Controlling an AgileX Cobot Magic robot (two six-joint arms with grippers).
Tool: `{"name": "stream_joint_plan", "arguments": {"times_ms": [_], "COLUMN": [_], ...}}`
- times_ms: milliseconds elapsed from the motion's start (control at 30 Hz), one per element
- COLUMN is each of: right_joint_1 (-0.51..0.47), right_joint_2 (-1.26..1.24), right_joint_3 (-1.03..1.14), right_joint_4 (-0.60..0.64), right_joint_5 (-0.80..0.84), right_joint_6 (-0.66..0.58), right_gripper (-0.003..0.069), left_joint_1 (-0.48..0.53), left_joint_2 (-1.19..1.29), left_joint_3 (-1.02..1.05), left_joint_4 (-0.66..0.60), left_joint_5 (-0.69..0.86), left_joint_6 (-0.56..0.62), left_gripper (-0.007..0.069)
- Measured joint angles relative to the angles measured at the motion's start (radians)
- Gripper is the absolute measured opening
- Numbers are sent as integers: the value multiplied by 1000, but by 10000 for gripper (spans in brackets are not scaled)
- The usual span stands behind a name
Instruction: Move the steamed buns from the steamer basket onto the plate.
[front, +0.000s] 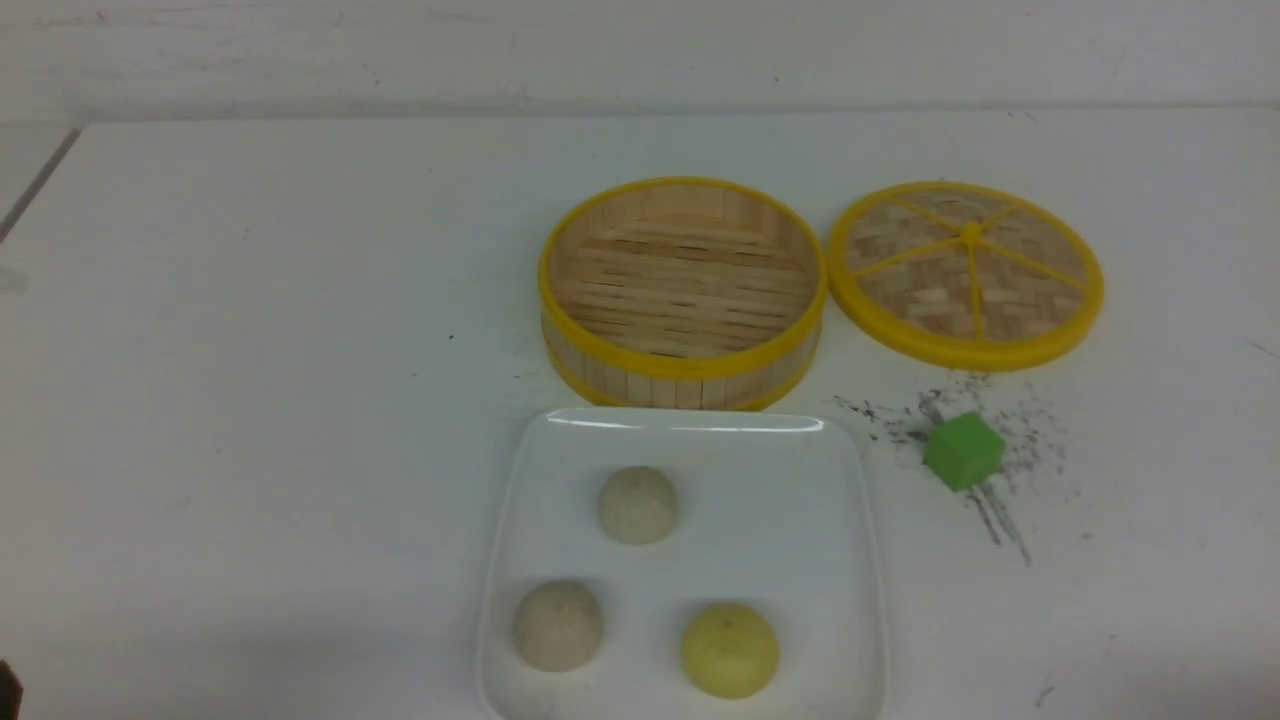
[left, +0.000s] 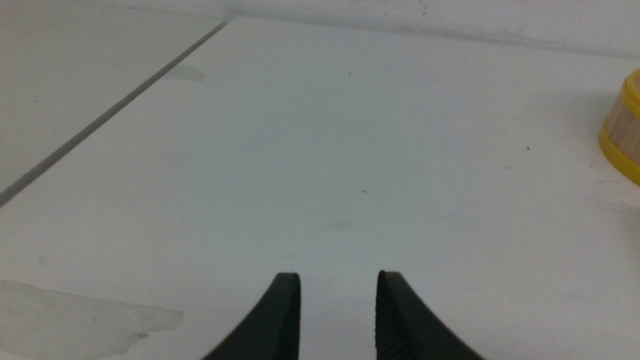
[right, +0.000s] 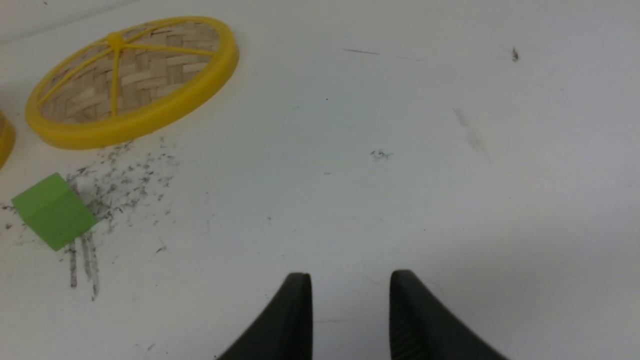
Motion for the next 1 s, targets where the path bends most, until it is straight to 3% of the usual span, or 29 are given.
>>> {"name": "stream_joint_plan", "arguments": {"times_ms": [233, 333, 600, 1000], "right_joint_1": [0, 0, 0, 0], "right_joint_2": [0, 0, 0, 0], "right_joint_3": [0, 0, 0, 0], "right_joint_4": [0, 0, 0, 0], "right_joint_5": [0, 0, 0, 0], "right_joint_6": [0, 0, 0, 0], "right_gripper": [242, 242, 242, 242], "left_joint_1": [0, 0, 0, 0], "left_joint_2": [0, 0, 0, 0], "left_joint_3": [0, -1, -5, -5], "left_joint_4": [-401, -527, -693, -697], "left_joint_5": [30, 31, 42, 43], "left_joint_6": [507, 643, 757, 742], "left_gripper": [246, 246, 246, 246]}}
